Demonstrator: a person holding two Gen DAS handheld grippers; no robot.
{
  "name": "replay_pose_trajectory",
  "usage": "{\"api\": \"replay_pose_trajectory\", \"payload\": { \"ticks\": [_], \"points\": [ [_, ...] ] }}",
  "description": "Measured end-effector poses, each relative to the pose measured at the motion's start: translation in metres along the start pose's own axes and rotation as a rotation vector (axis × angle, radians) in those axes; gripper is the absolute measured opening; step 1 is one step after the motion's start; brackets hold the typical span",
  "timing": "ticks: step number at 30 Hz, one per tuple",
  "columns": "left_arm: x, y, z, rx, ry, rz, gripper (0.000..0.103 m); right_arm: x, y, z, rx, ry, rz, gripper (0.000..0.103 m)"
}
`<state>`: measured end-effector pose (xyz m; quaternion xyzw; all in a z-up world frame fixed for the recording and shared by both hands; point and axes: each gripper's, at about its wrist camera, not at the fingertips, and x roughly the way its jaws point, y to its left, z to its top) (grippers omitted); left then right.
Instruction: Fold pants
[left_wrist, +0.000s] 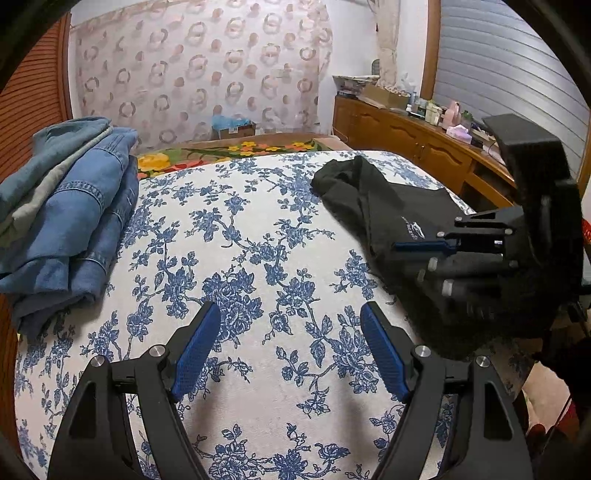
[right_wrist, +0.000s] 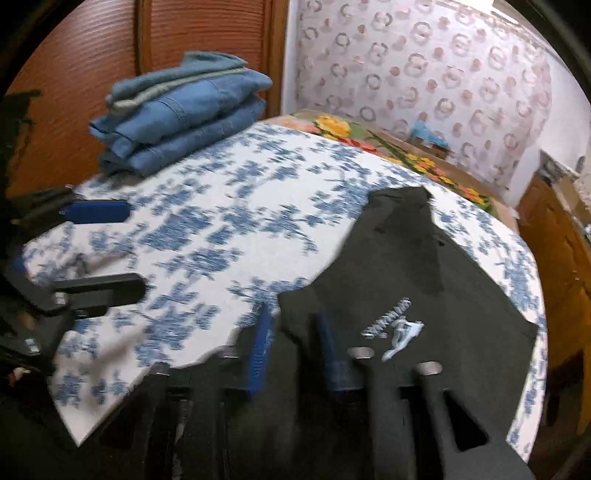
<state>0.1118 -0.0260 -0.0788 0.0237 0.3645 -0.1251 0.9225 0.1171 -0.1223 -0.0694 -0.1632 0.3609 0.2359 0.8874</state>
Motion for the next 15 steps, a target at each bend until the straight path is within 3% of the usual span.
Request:
{"api": "replay_pose_trajectory", "payload": {
  "ticks": [6, 15],
  "points": [
    [0.001, -0.009, 0.001, 0.018, 0.008, -0.025, 0.079, -0.03, -0.021, 0.003, 0.094, -0.098, 0.044, 0.005],
    [0.008, -0.031, 0.006, 0.065, 0.024, -0.053, 0.079, -0.057, -0.06, -0.004, 0.162, -0.154, -0.029, 0.004]
  ]
}}
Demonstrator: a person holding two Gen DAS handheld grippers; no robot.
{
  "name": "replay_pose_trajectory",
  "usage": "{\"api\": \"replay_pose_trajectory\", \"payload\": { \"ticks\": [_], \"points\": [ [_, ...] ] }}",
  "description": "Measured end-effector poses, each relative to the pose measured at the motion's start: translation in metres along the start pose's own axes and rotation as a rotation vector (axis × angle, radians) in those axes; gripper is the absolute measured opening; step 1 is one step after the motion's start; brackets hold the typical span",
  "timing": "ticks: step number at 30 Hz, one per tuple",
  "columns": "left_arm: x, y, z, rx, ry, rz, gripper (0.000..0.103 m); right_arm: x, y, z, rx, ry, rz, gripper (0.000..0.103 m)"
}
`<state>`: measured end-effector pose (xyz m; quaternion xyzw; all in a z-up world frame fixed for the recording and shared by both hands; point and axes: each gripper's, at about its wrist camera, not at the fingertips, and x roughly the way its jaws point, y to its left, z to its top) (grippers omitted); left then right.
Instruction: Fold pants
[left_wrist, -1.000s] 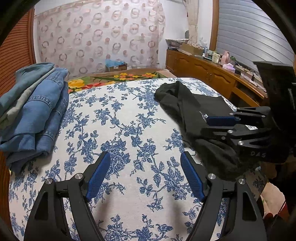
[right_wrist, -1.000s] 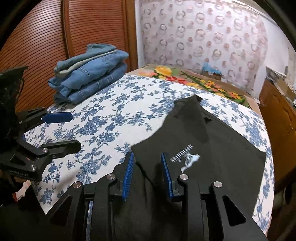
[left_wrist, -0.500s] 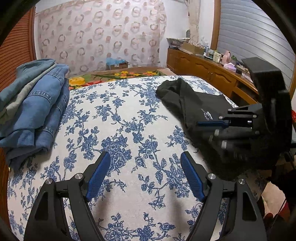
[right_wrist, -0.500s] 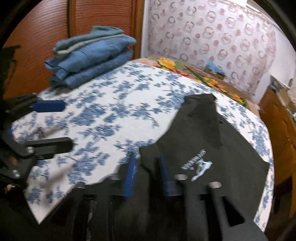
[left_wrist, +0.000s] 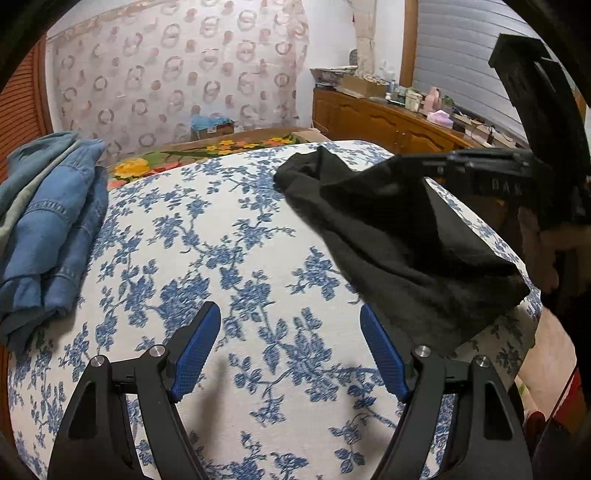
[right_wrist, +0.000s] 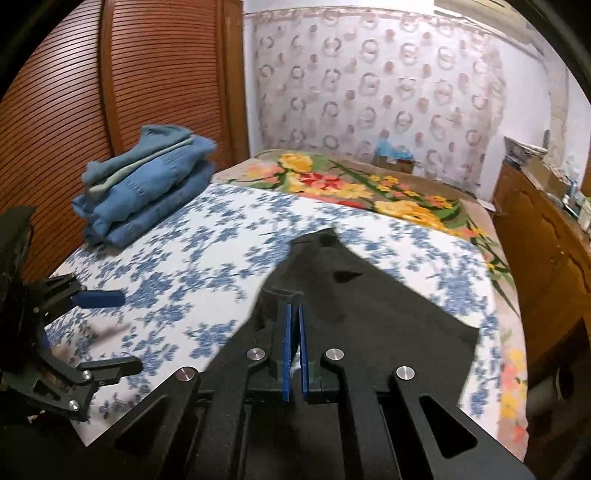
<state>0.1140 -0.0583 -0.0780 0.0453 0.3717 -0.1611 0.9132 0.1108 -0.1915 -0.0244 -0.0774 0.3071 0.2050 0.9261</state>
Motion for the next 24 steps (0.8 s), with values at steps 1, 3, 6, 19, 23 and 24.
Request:
{"api": "replay_pose_trajectory", "payload": {
  "ticks": [1, 3, 6, 19, 23, 24],
  "points": [
    [0.0, -0.001, 0.001, 0.002, 0.0, -0.002, 0.079, -0.002, -0.005, 0.0, 0.004, -0.004, -0.011, 0.004],
    [0.002, -0.004, 0.003, 0.005, -0.001, -0.008, 0.079, -0.005, -0.014, 0.0, 0.012, -0.009, -0.02, 0.004],
    [0.002, -0.007, 0.004, 0.004, -0.001, -0.013, 0.079, -0.008, -0.031, 0.0, 0.035, -0.008, -0.053, 0.004],
    [0.009, -0.017, 0.001, 0.017, 0.017, -0.026, 0.079, 0.006, -0.083, 0.004, 0.095, 0.043, -0.195, 0.004],
    [0.01, -0.018, -0.002, 0.017, 0.024, -0.027, 0.079, 0.011, -0.089, 0.005, 0.1, 0.059, -0.221, 0.004],
    [0.01, -0.018, -0.002, 0.016, 0.024, -0.028, 0.079, 0.013, -0.092, 0.005, 0.107, 0.064, -0.227, 0.004]
  ]
}}
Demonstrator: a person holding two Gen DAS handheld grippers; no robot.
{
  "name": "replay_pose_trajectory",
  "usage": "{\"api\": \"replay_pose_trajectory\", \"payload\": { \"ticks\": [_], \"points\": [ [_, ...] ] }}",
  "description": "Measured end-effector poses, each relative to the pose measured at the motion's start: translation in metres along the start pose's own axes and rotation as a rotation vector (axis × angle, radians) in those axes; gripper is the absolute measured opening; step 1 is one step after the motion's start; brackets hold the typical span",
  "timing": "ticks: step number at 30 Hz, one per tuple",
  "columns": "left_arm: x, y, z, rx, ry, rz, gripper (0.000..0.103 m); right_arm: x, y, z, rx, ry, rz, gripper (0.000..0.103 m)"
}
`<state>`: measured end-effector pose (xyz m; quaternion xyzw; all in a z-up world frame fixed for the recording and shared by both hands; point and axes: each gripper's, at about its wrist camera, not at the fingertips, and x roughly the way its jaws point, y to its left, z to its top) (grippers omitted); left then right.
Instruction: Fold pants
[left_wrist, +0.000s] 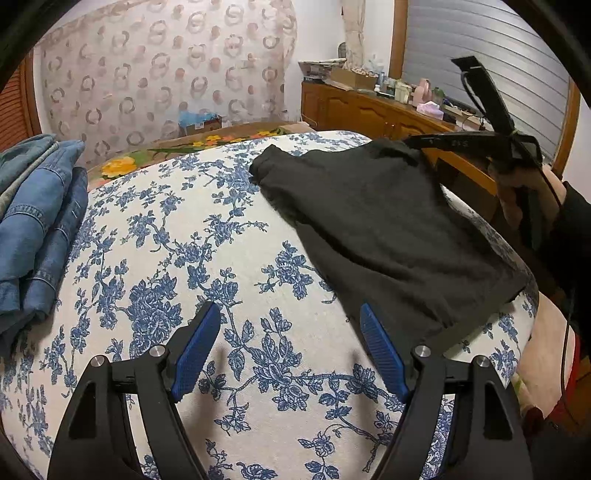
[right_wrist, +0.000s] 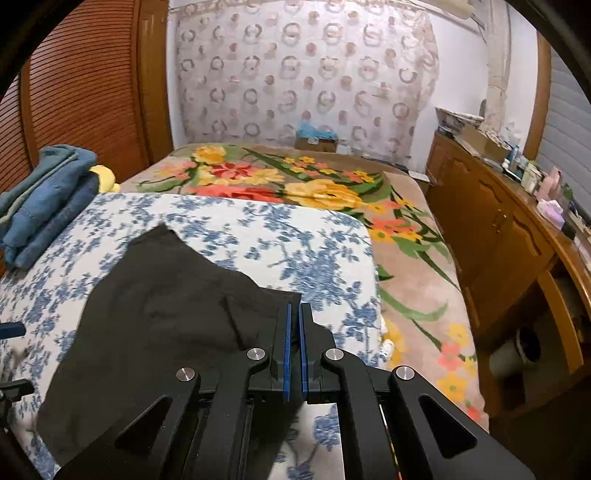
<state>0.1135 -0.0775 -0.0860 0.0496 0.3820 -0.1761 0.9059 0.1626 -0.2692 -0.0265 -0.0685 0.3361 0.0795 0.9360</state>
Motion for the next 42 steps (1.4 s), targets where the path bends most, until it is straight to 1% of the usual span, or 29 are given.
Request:
{"api": "replay_pose_trajectory", "payload": {
  "ticks": [3, 6, 8, 10, 13, 18, 22, 29, 31, 32, 33, 34, 35, 37, 39, 40, 42],
  "points": [
    [0.001, 0.0, 0.0, -0.001, 0.002, 0.0, 0.079, 0.008, -0.003, 0.001, 0.024, 0.032, -0.022, 0.004],
    [0.001, 0.0, 0.0, 0.001, 0.0, 0.0, 0.079, 0.01, -0.006, 0.001, 0.043, 0.029, -0.033, 0.005],
    [0.001, -0.001, 0.0, 0.002, 0.002, -0.001, 0.079, 0.01, -0.008, 0.001, 0.066, 0.026, -0.038, 0.017],
    [0.002, -0.002, 0.0, 0.004, 0.002, -0.003, 0.079, 0.009, -0.009, 0.0, 0.077, 0.02, -0.041, 0.021],
    [0.004, -0.005, 0.0, 0.009, 0.006, -0.006, 0.079, 0.008, -0.004, -0.002, 0.076, 0.015, -0.002, 0.022],
    [0.006, -0.008, -0.001, 0.017, 0.012, -0.006, 0.079, 0.012, 0.003, -0.007, 0.045, 0.034, 0.037, 0.024],
    [0.008, -0.01, 0.0, 0.022, 0.014, -0.009, 0.079, 0.023, 0.0, -0.01, 0.038, 0.069, 0.037, 0.026],
    [0.016, -0.011, -0.003, 0.023, 0.032, -0.005, 0.079, 0.034, -0.018, -0.006, 0.066, 0.086, 0.041, 0.026],
    [0.019, -0.011, -0.003, 0.024, 0.038, -0.004, 0.079, 0.037, -0.013, -0.004, 0.076, 0.097, 0.053, 0.025],
    [0.018, -0.011, -0.003, 0.025, 0.036, -0.005, 0.079, 0.036, -0.014, -0.004, 0.08, 0.091, 0.059, 0.012],
    [0.018, -0.011, -0.003, 0.025, 0.034, -0.005, 0.079, 0.037, -0.013, -0.003, 0.08, 0.086, 0.063, 0.007],
    [0.018, -0.011, -0.003, 0.023, 0.035, -0.005, 0.079, 0.036, -0.014, -0.004, 0.078, 0.084, 0.066, 0.004],
    [0.019, -0.01, -0.004, 0.02, 0.04, -0.008, 0.079, 0.034, -0.016, -0.005, 0.086, 0.077, 0.063, 0.003],
    [0.021, -0.009, -0.004, 0.012, 0.05, -0.01, 0.079, 0.031, -0.023, -0.007, 0.14, 0.062, 0.059, 0.003],
    [0.022, -0.009, -0.004, 0.015, 0.054, -0.008, 0.079, 0.029, -0.035, -0.009, 0.198, 0.062, 0.019, 0.003],
    [0.022, -0.01, -0.004, 0.018, 0.054, -0.006, 0.079, 0.029, -0.04, -0.01, 0.215, 0.067, 0.013, 0.003],
    [0.022, -0.01, -0.004, 0.019, 0.056, -0.007, 0.079, 0.026, -0.047, -0.012, 0.245, 0.063, 0.031, 0.003]
  ]
}}
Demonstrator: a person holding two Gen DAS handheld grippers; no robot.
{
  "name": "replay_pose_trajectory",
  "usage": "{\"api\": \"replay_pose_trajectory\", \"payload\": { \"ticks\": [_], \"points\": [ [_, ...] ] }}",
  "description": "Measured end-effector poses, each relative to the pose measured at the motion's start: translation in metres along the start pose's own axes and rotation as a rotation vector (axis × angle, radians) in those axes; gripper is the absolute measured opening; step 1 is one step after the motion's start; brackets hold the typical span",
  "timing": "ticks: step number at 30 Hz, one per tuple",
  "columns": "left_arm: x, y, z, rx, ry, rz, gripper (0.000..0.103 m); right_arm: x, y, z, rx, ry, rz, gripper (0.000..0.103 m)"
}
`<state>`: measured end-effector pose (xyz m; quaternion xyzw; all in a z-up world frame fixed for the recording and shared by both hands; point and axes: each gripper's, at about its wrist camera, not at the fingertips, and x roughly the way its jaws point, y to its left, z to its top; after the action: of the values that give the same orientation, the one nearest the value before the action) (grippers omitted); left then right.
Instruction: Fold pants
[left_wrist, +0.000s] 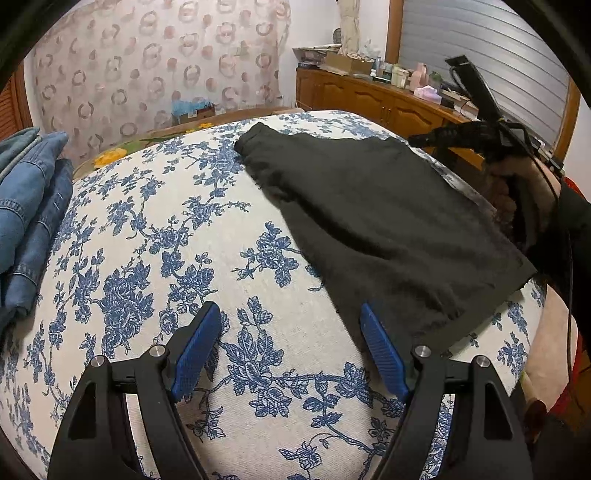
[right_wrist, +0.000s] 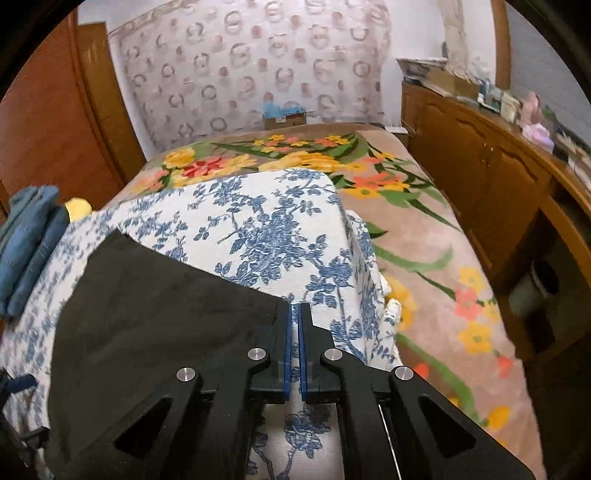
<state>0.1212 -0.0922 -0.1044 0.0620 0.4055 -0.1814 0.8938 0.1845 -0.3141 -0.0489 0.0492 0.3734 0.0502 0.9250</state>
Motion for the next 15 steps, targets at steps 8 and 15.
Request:
{"api": "replay_pose_trajectory", "payload": {
  "ticks": [8, 15],
  "points": [
    [0.004, 0.002, 0.0, -0.001, 0.011, 0.003, 0.079, -0.043, 0.01, -0.018, -0.024, -0.066, 0.027, 0.015],
    [0.004, 0.001, 0.0, -0.001, 0.011, 0.002, 0.079, -0.091, 0.03, -0.071, -0.105, -0.084, 0.04, 0.046]
  ]
}}
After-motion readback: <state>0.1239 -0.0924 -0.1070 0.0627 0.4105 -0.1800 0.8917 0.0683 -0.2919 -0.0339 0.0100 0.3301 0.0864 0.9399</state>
